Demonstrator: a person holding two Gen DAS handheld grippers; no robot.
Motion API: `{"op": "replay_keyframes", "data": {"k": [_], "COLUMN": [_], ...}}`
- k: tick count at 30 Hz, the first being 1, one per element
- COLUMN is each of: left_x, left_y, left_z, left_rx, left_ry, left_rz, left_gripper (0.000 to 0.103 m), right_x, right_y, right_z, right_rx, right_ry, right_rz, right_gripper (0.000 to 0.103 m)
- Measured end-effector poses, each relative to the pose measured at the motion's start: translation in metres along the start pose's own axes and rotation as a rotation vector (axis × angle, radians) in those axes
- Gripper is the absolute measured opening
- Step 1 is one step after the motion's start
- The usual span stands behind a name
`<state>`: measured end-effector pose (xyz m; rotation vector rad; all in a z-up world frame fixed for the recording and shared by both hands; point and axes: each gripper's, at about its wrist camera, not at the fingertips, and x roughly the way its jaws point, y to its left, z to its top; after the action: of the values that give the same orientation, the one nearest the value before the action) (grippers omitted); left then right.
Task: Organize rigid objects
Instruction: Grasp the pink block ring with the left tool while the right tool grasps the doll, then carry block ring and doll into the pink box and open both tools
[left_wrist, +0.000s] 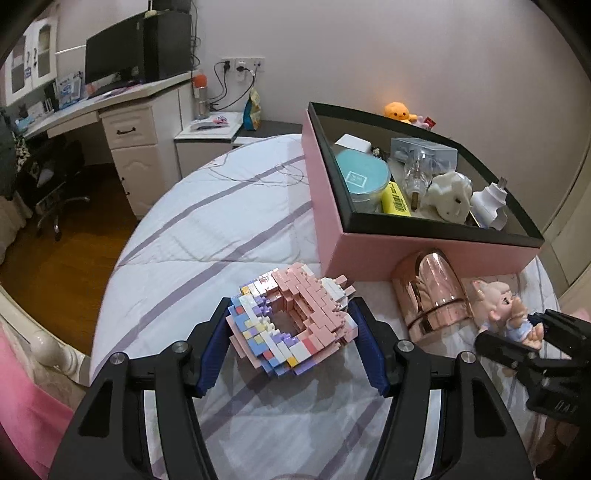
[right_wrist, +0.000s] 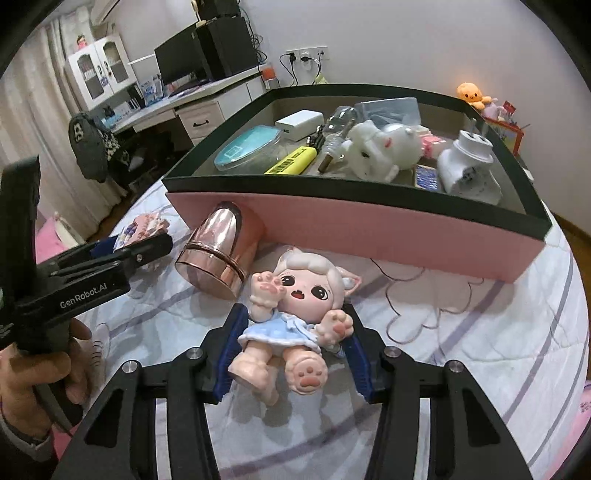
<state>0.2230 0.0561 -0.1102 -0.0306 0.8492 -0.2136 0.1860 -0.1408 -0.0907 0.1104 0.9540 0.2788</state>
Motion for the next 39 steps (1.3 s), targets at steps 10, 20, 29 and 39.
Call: {"op": "replay_keyframes", "data": {"k": [10, 20, 29, 39], "left_x": [-0.042, -0.066, -0.001, 0.064], "left_y": [-0.017, -0.053, -0.091, -0.110], "left_z": [0.008, 0.070, 0.126, 0.138], "left_rx": [0.046, 0.114, 0.162, 0.175], "left_ry": [-0.074, -0.188, -0.132, -0.027], "left_rz": [0.016, -0.047, -0.083, -0.090], "left_gripper": [0.063, 0.063, 0.063, 0.064], "right_x": [-0.038, -0.079, -0.040, 0.012], "right_y": [-0.005, -0.025, -0.068, -0.088], "right_z": [0.006, 0.063, 0.125, 0.142], "right_rx": [0.020, 0.003, 0.003, -0.004], "right_ry": [-0.067, -0.209, -0.173, -0.079], "right_rz": [0.061, 0.039, -0.062, -0.106], "right_gripper": [0.052, 0.052, 0.052, 0.052]}}
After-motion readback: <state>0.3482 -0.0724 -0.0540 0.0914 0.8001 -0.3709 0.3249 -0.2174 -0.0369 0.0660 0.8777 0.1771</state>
